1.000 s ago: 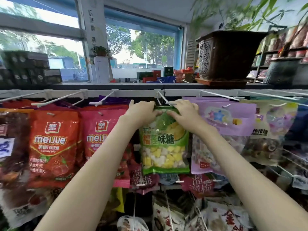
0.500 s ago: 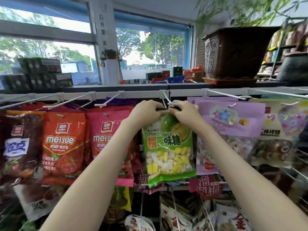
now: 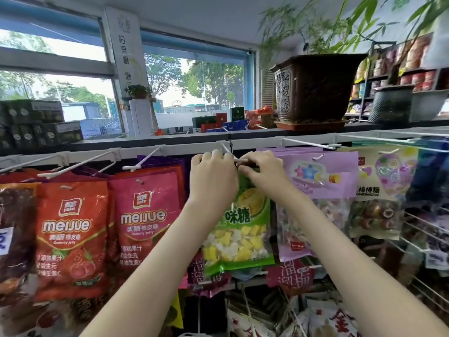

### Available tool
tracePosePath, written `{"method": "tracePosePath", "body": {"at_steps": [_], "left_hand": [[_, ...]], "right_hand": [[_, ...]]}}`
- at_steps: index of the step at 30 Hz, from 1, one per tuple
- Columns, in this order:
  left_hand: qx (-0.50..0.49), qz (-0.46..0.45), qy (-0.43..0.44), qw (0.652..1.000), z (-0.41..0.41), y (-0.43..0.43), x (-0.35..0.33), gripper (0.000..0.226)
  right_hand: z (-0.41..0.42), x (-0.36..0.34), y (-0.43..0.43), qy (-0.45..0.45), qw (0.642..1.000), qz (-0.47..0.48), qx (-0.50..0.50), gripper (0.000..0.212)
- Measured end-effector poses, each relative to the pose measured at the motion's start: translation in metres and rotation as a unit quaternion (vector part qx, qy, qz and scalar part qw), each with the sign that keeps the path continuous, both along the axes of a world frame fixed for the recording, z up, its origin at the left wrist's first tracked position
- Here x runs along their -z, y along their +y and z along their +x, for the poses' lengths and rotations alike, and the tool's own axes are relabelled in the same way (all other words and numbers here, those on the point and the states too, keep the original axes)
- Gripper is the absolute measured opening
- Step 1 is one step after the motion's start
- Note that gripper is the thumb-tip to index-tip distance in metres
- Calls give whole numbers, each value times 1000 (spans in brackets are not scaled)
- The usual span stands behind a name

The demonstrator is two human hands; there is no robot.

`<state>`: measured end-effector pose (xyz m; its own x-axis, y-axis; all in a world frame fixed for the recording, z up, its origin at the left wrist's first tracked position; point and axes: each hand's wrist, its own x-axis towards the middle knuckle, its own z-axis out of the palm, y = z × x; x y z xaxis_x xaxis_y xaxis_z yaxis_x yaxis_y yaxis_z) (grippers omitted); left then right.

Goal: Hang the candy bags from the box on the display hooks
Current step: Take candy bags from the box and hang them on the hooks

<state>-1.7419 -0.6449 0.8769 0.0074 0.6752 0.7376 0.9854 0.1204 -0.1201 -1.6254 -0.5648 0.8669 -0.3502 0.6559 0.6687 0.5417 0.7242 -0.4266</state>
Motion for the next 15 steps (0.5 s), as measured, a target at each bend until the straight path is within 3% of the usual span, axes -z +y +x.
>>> {"method": "tracePosePath", "body": {"at_steps": [5,7,9,12,15], "left_hand": [[-38,121,-5,992,34,-16,17,44],[0,156,-8,988,48,-21,19,51],[85,175,22,981,61,-16,17,41],[164,121,69,977,73,15,13,25],[147,17,70,987,84,47,0,24]], "right_hand": [[47,11,-4,71,994,77,-6,11],[71,17,-2,74,992,98,15,11],[93,22,3,77,989,115,48,10],[121,28,10,92,981,132,112,11],[143,25,23,83,971,98,201,24]]}}
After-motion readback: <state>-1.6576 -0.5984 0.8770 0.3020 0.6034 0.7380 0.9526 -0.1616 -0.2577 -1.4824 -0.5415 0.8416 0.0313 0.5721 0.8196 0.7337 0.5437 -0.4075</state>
